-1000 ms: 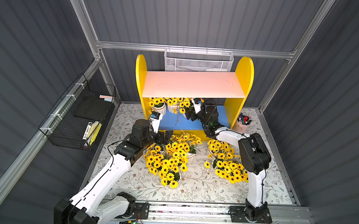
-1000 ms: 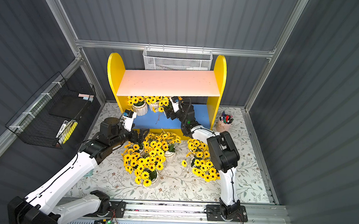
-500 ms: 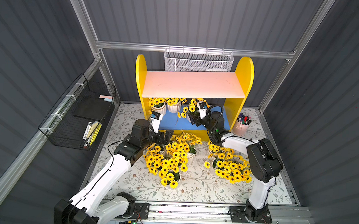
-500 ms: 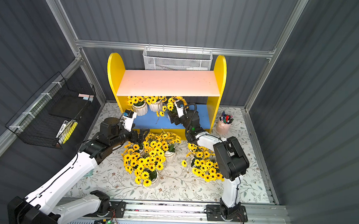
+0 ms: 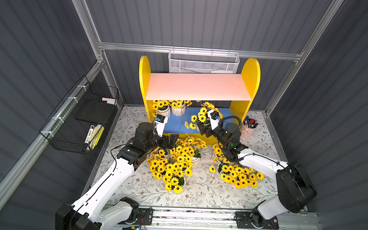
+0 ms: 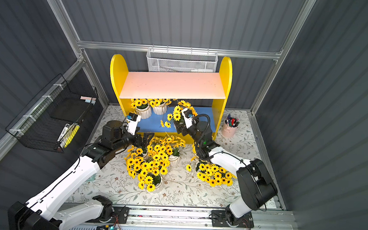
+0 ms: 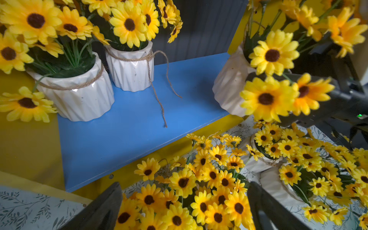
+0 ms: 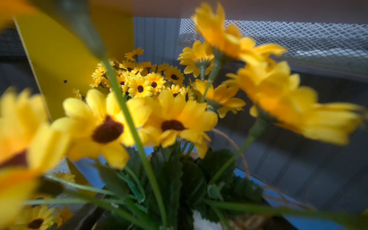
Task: Take the sunflower pots off the shelves
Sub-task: Pick up the sunflower pot from the shelf.
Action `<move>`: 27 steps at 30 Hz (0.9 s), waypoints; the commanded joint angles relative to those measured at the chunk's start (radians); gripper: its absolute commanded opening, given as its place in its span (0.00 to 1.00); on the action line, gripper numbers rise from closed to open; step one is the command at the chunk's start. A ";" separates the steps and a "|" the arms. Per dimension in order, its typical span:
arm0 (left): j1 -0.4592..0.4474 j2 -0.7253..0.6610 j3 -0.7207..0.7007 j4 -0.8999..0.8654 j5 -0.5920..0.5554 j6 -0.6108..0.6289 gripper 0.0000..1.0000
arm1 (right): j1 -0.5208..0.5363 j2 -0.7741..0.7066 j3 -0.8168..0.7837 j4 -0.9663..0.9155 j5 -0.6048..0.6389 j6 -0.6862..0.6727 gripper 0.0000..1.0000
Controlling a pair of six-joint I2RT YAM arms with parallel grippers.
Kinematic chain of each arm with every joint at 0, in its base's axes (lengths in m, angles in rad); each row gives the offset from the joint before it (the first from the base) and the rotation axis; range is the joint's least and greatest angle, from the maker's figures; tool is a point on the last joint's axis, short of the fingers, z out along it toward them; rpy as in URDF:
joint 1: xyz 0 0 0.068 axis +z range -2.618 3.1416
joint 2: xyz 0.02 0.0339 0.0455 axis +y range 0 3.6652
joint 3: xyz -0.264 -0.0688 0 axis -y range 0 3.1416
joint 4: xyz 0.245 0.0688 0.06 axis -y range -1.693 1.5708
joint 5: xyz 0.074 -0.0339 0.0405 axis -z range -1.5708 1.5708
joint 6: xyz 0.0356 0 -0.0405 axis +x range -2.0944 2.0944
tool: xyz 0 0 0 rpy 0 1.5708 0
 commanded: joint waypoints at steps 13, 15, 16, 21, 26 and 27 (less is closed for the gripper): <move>-0.008 0.016 -0.020 0.037 0.063 -0.003 0.99 | 0.228 -0.532 -0.236 -0.267 0.158 -0.063 0.00; -0.012 0.016 -0.020 0.035 0.068 0.008 0.99 | 0.269 -0.604 -0.268 -0.335 0.193 -0.050 0.00; -0.012 0.011 -0.021 0.032 0.067 0.013 0.99 | 0.293 -0.638 -0.285 -0.366 0.214 -0.049 0.00; -0.012 -0.034 -0.040 0.010 0.002 0.026 0.99 | 0.390 -0.758 -0.383 -0.423 0.250 0.001 0.00; -0.012 -0.058 -0.056 0.015 -0.070 0.044 0.99 | 0.469 -0.758 -0.484 -0.402 0.328 0.087 0.00; -0.012 -0.059 -0.059 0.014 -0.075 0.049 0.99 | 0.486 -0.751 -0.503 -0.397 0.342 0.107 0.00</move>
